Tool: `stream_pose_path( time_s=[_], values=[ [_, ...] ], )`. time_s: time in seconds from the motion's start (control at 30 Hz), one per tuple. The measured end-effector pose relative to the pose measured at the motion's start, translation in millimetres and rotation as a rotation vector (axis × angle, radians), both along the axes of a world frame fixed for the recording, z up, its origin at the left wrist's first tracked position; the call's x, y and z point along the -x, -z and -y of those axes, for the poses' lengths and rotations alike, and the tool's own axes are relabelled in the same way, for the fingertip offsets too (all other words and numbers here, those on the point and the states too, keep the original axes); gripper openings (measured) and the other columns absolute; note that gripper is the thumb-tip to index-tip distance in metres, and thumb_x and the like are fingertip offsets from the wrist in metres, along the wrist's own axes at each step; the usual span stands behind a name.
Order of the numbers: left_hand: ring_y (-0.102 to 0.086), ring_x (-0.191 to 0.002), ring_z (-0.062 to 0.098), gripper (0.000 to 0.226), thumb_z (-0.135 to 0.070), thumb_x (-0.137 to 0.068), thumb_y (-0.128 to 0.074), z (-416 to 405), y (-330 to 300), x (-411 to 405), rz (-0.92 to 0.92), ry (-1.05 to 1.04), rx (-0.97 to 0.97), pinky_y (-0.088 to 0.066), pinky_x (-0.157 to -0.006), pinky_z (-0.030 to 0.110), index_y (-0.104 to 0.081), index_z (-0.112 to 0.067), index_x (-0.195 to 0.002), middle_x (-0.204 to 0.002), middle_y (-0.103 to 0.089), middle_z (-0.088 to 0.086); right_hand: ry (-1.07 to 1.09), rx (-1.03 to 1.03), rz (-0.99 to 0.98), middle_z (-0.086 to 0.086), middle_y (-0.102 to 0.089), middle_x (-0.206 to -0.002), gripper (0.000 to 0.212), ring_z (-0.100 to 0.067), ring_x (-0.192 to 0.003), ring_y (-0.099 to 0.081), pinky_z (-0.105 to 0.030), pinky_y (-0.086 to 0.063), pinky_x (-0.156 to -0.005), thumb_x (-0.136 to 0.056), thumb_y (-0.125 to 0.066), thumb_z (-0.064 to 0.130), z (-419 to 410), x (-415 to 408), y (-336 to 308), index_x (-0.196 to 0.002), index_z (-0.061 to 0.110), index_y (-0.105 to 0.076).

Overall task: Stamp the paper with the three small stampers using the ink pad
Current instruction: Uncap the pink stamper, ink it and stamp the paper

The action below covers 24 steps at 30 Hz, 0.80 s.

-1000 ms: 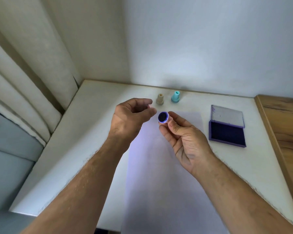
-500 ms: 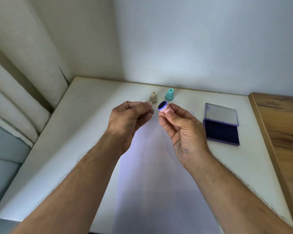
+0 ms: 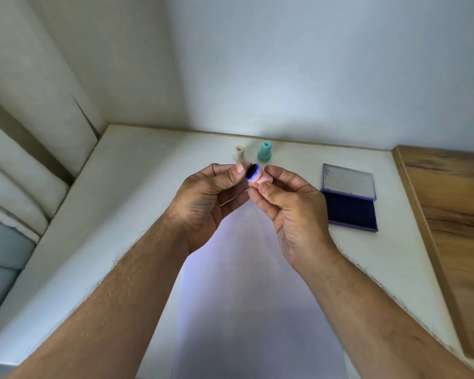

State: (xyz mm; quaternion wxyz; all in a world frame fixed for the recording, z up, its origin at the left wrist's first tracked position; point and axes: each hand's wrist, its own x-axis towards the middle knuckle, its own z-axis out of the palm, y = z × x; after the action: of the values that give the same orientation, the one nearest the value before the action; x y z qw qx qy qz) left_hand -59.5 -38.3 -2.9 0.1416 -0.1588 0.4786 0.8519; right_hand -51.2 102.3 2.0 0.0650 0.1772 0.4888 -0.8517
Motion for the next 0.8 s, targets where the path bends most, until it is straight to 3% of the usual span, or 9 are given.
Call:
stream_pose_path(
  time_s=[0.13, 0.37, 0.53, 0.8],
  values=[
    [-0.071, -0.108, 0.021, 0.043, -0.019, -0.074, -0.073, 1.2, -2.1, 0.1, -0.018, 0.052, 0.023, -0.053, -0.098, 0.037, -0.070, -0.014, -0.117, -0.114, -0.075, 0.005, -0.017, -0.004, -0.021, -0.008, -0.078, -0.090, 0.026, -0.023, -0.087, -0.076, -0.031, -0.061, -0.077, -0.084, -0.063, -0.015, -2.7, 1.8, 0.2, -0.093, 0.007, -0.072],
    [-0.068, -0.113, 0.022, 0.045, -0.017, -0.075, -0.074, 0.6, 1.3, 0.0, -0.078, 0.077, 0.116, -0.049, -0.104, 0.040, -0.070, -0.009, -0.119, -0.115, -0.074, 0.008, -0.020, -0.100, -0.070, -0.011, -0.076, -0.094, 0.027, -0.023, -0.086, -0.076, -0.031, -0.060, -0.077, -0.083, -0.064, -0.014, -4.3, 2.2, 3.8, -0.093, 0.010, -0.073],
    [-0.068, -0.113, 0.022, 0.042, -0.017, -0.076, -0.075, 3.7, 1.3, 0.7, -0.093, 0.089, 0.215, -0.051, -0.092, 0.033, -0.072, -0.010, -0.117, -0.115, -0.074, 0.007, -0.027, -0.516, -0.207, 0.002, -0.077, -0.092, 0.026, -0.017, -0.092, -0.074, -0.041, -0.060, -0.085, -0.079, -0.074, 0.000, -9.0, 0.8, 8.1, -0.093, 0.022, -0.076],
    [-0.073, -0.102, 0.022, 0.043, -0.026, -0.074, -0.074, 6.7, 0.4, -0.8, -0.128, 0.090, 0.325, -0.053, -0.084, 0.030, -0.073, -0.012, -0.115, -0.108, -0.077, 0.006, -0.020, -0.725, -0.341, 0.020, -0.072, -0.086, 0.025, 0.007, -0.082, -0.069, -0.012, -0.055, -0.076, -0.081, -0.076, 0.006, -8.7, -2.8, 1.7, -0.094, 0.028, -0.073]
  ],
)
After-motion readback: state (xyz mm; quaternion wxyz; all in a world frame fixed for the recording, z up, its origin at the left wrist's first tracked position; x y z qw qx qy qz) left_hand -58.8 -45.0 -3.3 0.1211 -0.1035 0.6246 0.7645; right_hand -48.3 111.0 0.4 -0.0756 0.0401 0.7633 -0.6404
